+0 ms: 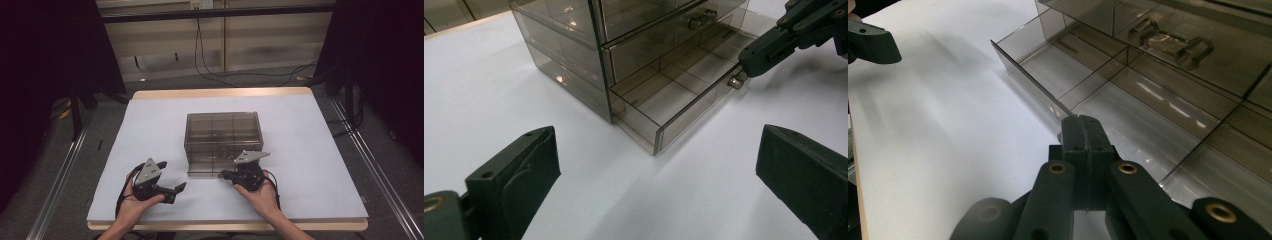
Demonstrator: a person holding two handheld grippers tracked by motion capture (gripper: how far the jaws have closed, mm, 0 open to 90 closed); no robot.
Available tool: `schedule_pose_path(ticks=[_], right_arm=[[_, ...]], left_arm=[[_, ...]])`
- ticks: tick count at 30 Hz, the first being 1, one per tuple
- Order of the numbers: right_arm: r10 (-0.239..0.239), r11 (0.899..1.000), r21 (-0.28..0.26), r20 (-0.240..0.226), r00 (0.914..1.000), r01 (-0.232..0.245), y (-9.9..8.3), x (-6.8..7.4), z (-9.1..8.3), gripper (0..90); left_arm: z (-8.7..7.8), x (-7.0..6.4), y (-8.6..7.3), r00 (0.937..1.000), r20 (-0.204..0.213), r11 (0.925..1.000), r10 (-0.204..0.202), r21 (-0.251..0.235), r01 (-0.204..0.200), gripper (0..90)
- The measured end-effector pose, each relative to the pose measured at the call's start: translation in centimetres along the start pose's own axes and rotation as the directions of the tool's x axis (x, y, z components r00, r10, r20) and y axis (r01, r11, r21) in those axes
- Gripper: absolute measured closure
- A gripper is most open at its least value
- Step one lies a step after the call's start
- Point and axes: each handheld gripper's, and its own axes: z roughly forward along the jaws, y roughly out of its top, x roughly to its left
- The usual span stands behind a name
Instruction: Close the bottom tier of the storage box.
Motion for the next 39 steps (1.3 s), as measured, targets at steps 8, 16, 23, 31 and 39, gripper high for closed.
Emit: schedule_pose_path(ticks=[8,16,23,31,39], right_arm=[[0.01,1.0,-0.011,0.001,1.0,-0.01,0.1,-0.5,-0.2,90.0],[0.009,1.0,-0.006,-0.005,0.9999,-0.009,0.2,-0.7,-0.2,90.0],[0.006,1.0,-0.016,0.009,0.9999,-0.006,0.2,-0.9,-0.4,90.0],[0.024,0.999,-0.03,0.012,0.9996,-0.024,0.5,-1.7,-0.1,90.0],[0.021,0.999,-0.031,0.013,0.9997,-0.02,0.6,-1.7,-0.1,90.0]], left_arm=[[0.0,0.0,0.0,1.0,0.0,1.0,0.004,0.004,-0.004,3.7],[0.0,0.0,0.0,1.0,-0.001,1.0,0.003,0.002,-0.003,3.7],[0.1,0.0,0.0,1.0,-0.001,1.0,0.001,0.003,-0.001,3.7],[0.0,0.0,0.0,1.0,0.0,1.0,0.003,0.002,-0.003,3.7],[0.0,-0.1,0.0,1.0,-0.001,1.0,0.004,0.0,-0.004,3.7]])
